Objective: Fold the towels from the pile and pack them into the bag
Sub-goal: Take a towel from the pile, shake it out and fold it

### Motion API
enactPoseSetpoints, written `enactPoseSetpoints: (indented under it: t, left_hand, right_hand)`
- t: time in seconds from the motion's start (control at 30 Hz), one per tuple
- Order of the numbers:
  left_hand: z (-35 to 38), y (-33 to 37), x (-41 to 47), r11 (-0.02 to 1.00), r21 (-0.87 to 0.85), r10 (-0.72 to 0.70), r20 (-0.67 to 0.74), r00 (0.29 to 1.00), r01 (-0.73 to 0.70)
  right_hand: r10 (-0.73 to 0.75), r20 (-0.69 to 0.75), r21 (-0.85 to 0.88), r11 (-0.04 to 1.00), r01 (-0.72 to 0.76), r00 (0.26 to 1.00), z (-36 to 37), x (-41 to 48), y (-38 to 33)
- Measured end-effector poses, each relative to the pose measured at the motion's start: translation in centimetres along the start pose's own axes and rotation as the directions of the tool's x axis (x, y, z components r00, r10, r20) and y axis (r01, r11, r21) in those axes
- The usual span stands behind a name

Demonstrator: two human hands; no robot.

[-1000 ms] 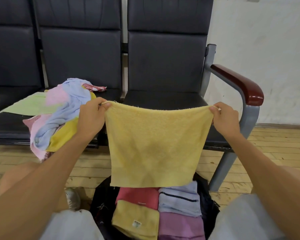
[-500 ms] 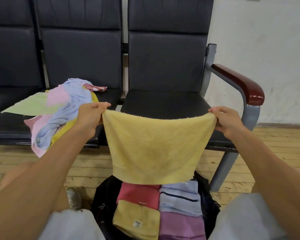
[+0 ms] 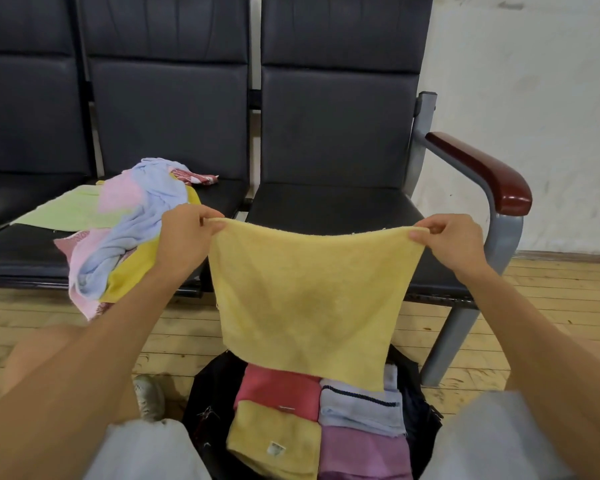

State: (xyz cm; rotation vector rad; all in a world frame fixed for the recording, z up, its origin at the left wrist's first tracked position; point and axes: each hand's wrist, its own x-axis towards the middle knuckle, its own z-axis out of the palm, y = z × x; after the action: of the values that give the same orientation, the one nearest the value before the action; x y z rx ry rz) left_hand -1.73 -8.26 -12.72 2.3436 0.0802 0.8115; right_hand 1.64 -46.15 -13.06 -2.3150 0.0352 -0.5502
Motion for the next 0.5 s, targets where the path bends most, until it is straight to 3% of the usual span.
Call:
enactPoseSetpoints:
  t: [0.17,0.37,0.5]
  left_hand:
    - [0.3,-0.2,0.4,1.000,-0.014,0.013,-0.104,0.994,-0.015]
    - [1.2,-0.6,0.5,1.000,-0.019,-0.016,-0.127,0.992,0.013]
    - [2.4,0.1,1.0,0.970,-0.194,-0.152,-0.032,0.988,0.143]
  right_hand:
    - [-0.131,-0.153,-0.111,0.987,0.114,0.979,0.1,0.3,-0.4]
    - [-0.080,-0.150,-0.132,0.989,0.060,0.985,0.5,0.5,-0.3]
    - [0.032,-0.118,-0.015,0.999,-0.034,0.993,0.6,1.4,-0.8]
